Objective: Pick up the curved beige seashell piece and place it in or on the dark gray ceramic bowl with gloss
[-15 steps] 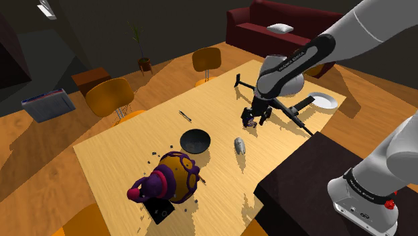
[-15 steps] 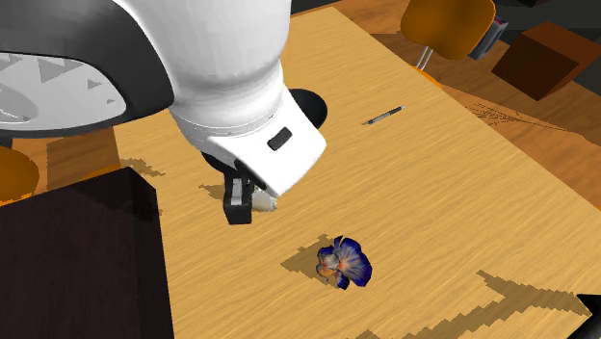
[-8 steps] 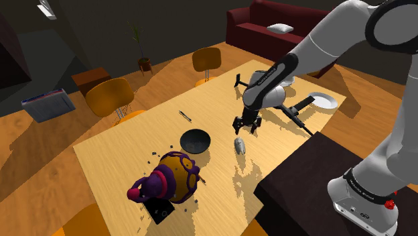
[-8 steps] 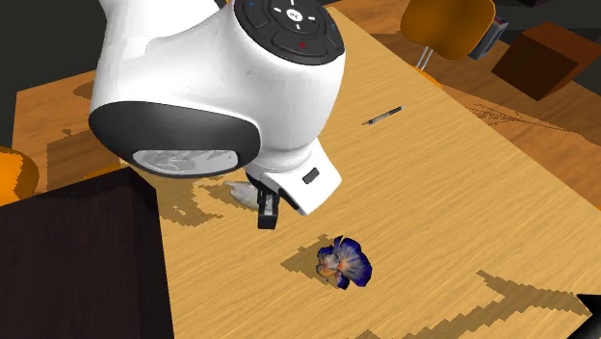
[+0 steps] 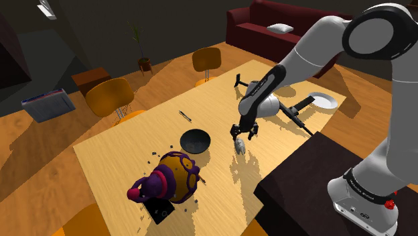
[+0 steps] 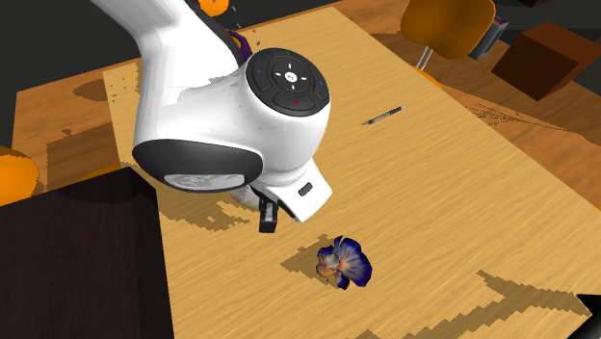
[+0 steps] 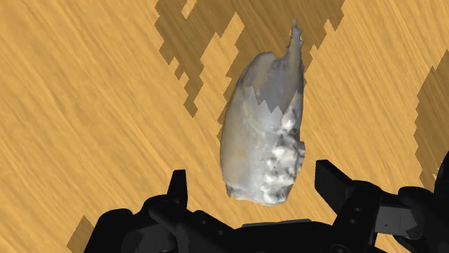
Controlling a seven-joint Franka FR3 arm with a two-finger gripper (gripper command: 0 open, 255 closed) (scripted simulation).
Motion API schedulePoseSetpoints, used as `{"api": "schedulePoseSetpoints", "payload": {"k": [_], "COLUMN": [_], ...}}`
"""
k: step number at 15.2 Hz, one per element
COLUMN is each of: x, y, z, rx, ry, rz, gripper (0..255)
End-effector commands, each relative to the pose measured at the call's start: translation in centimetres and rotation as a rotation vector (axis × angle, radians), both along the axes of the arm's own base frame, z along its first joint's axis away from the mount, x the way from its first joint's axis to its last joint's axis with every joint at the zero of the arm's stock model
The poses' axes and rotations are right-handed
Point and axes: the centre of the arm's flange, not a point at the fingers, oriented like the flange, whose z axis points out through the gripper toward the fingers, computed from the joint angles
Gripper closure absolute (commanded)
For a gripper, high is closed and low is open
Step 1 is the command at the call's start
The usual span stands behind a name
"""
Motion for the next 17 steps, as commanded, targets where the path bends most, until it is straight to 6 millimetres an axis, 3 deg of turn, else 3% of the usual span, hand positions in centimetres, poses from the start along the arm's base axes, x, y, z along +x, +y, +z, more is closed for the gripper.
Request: {"api": "schedulePoseSetpoints", "payload": {"k": [1, 7, 8, 17], "x": [-0.06, -0.06, -0.06, -0.06], "y": [0.04, 0.04, 0.04, 0.04], "z": [-0.51, -0.51, -0.51, -0.51], "rx": [0.0, 0.0, 0.0, 0.0], "ry": [0.0, 0.0, 0.0, 0.0], "rz": [0.0, 0.0, 0.0, 0.0], "gripper": [0, 0, 255, 255]}}
